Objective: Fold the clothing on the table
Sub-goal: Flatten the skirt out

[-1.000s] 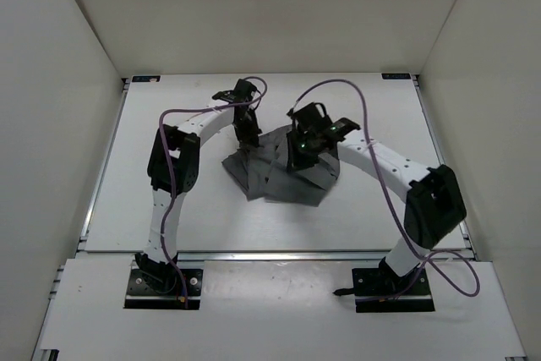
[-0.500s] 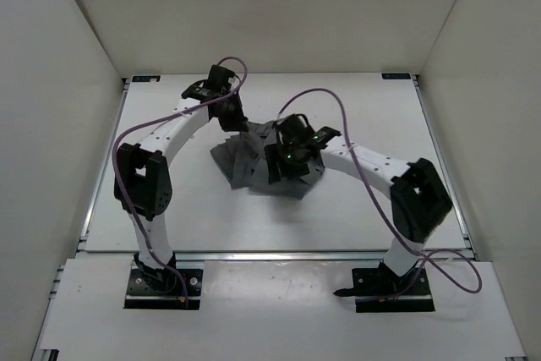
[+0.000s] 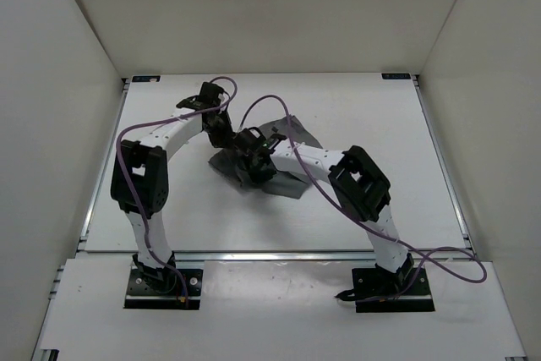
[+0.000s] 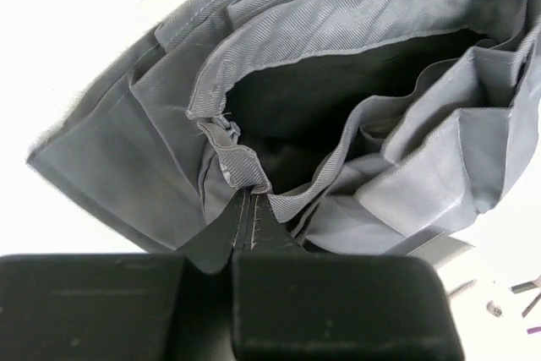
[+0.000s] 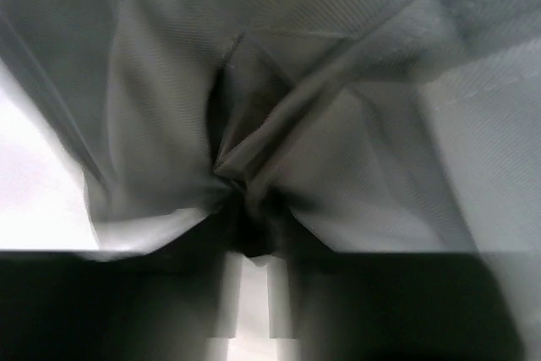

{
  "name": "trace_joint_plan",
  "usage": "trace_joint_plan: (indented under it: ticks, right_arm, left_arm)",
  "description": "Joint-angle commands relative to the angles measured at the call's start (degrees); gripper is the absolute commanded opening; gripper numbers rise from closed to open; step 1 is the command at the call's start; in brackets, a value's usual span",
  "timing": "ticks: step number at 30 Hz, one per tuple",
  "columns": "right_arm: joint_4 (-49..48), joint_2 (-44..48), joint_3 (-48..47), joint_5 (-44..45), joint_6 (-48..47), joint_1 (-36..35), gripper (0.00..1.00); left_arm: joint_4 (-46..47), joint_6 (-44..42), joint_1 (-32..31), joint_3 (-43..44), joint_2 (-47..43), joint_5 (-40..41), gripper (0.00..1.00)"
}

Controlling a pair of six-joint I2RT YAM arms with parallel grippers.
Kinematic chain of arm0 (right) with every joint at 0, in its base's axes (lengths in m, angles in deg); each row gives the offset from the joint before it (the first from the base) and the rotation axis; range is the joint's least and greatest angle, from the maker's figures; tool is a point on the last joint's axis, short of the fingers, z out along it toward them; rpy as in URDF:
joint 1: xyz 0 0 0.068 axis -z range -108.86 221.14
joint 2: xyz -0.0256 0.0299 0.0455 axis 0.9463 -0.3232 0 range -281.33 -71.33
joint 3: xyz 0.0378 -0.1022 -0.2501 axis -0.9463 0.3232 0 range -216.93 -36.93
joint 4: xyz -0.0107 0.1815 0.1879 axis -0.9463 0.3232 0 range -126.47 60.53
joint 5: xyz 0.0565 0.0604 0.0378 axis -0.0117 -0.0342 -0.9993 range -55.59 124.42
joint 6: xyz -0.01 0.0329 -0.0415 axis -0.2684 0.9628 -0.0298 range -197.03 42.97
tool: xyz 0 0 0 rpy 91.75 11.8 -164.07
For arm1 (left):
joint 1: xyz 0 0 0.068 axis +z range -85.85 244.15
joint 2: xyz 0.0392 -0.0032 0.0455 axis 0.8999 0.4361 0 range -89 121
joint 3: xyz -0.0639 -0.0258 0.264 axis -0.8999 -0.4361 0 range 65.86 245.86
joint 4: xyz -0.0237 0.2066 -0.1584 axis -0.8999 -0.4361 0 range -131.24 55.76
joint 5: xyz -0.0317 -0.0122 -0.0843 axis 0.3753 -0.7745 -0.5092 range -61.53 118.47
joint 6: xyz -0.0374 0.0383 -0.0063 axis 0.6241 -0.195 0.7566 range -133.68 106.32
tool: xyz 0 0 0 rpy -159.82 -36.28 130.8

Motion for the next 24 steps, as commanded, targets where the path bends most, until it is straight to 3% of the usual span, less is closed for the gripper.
trace_joint_plan:
  ticks: [1,5,8,10,13,15,18,19,21,24]
  right_arm:
    - [3.99,-1.78,-3.92,5.98,0.07,0.35,0.03]
    - [5.23,3.93,-6.38,7.41,-2.73,4.47,0.0]
    - [7.42,10.6,-17.16,0.23,-5.9,12.1,0.0]
    - [10.22,12.8,-22.7,-7.59,-6.53,18.43,0.0]
    - [14.71,17.36,-23.1,-15.88,-7.05,24.94,0.0]
    - [14.56,22.12,-16.26,-18.76,-7.57,28.11,0.0]
    - [3.26,35.45,7.68,-30.17,-7.4,33.73,0.0]
    - [1.56,37.41,11.24,-33.17,-6.36,35.15,0.0]
    - [-0.91,41.89,17.06,-33.99,-4.94,36.22,0.0]
    - [1.45,43.23,16.38,-31.19,-5.55,35.25,0.0]
  left_arm:
    - [0.88,-1.03,0.46,0.08,-3.13,-1.99,0.0]
    - [0.09,-0.34,3.01,7.45,-1.9,-2.43,0.0]
    - [-7.89,-1.21,3.8,29.19,1.52,-1.12,0.0]
    - [-9.93,-1.04,5.64,34.88,1.19,-2.51,0.0]
    - [-8.19,-1.47,7.49,29.98,-5.82,-4.62,0.0]
    - [-7.22,-2.52,7.76,21.57,-10.58,-5.24,0.0]
    - [-2.75,-4.46,7.58,9.01,-20.5,-5.33,0.0]
    - [-2.03,-4.73,8.19,6.87,-21.31,-5.42,0.0]
    - [-0.28,-4.82,8.64,0.63,-24.04,-6.04,0.0]
    - [-0.53,-5.34,8.11,-0.62,-24.49,-6.04,0.0]
